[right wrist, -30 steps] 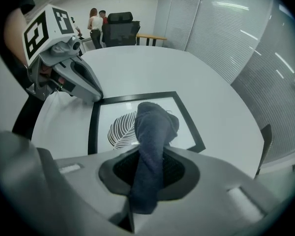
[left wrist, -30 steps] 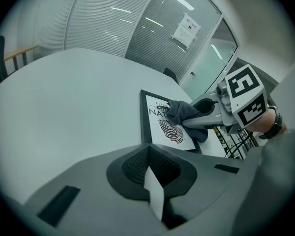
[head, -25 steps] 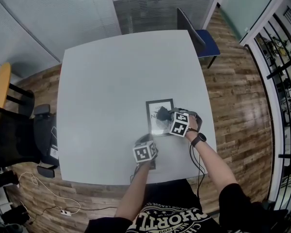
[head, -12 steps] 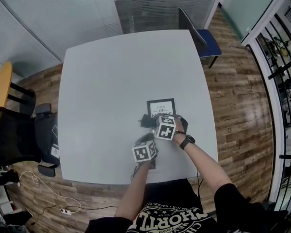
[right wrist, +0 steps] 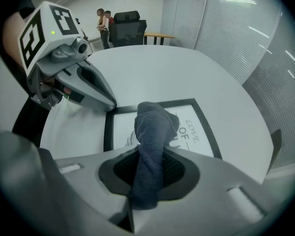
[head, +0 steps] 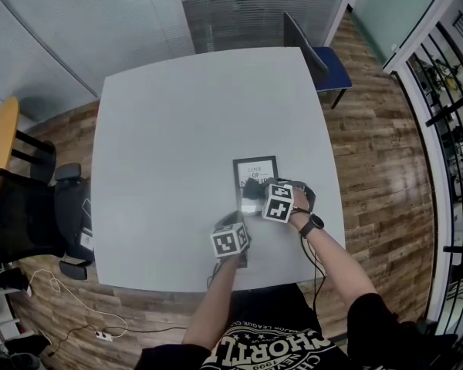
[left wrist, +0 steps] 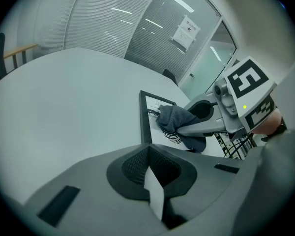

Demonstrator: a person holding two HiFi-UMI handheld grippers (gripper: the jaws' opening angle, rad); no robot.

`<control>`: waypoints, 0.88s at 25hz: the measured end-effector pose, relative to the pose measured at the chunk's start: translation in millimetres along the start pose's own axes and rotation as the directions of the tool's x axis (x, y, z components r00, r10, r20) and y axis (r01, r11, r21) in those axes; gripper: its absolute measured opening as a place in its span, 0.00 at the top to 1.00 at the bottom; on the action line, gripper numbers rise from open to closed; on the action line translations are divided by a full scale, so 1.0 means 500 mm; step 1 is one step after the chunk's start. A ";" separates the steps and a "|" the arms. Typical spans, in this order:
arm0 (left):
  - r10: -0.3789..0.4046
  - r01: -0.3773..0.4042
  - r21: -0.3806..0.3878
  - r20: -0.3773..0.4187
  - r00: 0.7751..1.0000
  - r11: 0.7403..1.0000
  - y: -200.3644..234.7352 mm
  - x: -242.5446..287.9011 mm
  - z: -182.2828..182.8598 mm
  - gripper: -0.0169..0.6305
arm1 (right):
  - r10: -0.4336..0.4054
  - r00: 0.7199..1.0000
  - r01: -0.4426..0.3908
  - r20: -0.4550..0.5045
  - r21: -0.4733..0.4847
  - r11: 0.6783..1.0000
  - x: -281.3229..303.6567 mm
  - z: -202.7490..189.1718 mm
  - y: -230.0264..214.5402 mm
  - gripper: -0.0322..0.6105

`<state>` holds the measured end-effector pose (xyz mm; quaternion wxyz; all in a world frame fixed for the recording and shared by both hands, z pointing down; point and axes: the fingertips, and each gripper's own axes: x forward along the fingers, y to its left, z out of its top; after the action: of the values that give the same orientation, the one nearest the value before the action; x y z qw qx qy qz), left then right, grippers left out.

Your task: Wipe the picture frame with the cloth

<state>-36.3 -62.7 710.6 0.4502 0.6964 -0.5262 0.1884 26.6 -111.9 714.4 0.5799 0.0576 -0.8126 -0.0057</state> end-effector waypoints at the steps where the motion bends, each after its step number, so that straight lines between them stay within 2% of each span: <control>1: 0.000 0.000 0.000 0.000 1.000 1.000 0.000 0.000 0.000 0.98 | -0.012 1.000 0.012 -0.019 0.010 1.000 -0.007 -0.020 -0.005 0.84; 3: 0.002 -0.002 0.001 0.000 1.000 1.000 0.001 -0.002 0.002 0.98 | -0.031 0.999 0.033 -0.031 0.043 0.999 -0.019 -0.053 -0.015 0.84; 6: 0.006 -0.006 0.005 -0.001 1.000 1.000 0.001 0.000 0.002 0.98 | -0.043 0.999 0.042 0.007 0.106 0.993 -0.023 -0.074 -0.024 0.84; 13: -0.009 0.009 -0.003 -0.004 1.000 1.000 0.000 -0.002 0.000 0.98 | -0.044 0.999 0.042 0.014 0.125 0.991 -0.019 -0.066 -0.025 0.84; 18: -0.023 0.023 -0.009 0.001 1.000 1.000 -0.001 -0.001 0.003 0.98 | -0.018 0.995 0.004 0.103 0.142 0.990 -0.039 0.003 -0.019 0.84; 22: -0.023 0.023 -0.012 0.001 1.000 1.000 -0.001 -0.002 0.002 0.98 | 0.043 0.989 -0.055 0.144 0.081 0.995 -0.024 0.084 0.017 0.84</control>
<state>-36.3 -62.8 709.0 0.4560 0.6998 -0.5196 0.1798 -10.0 -104.7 690.0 0.5175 0.0616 -0.8526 0.0386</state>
